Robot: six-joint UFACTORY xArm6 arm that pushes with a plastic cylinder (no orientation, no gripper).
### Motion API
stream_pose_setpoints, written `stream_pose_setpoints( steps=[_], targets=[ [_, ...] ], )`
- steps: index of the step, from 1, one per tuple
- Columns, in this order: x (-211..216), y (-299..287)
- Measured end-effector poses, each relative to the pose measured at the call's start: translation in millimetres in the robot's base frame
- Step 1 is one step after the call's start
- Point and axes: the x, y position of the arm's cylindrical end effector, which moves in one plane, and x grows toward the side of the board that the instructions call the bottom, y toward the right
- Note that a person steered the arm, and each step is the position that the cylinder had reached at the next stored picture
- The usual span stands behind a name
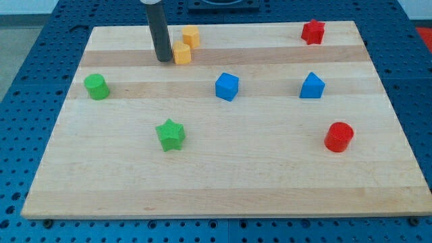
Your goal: Move your arm to green star
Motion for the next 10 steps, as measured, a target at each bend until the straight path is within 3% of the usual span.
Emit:
stream_pose_setpoints(
  steps=[3,10],
  targets=[
    [15.6,2.9],
    [36.6,75.2]
  ],
)
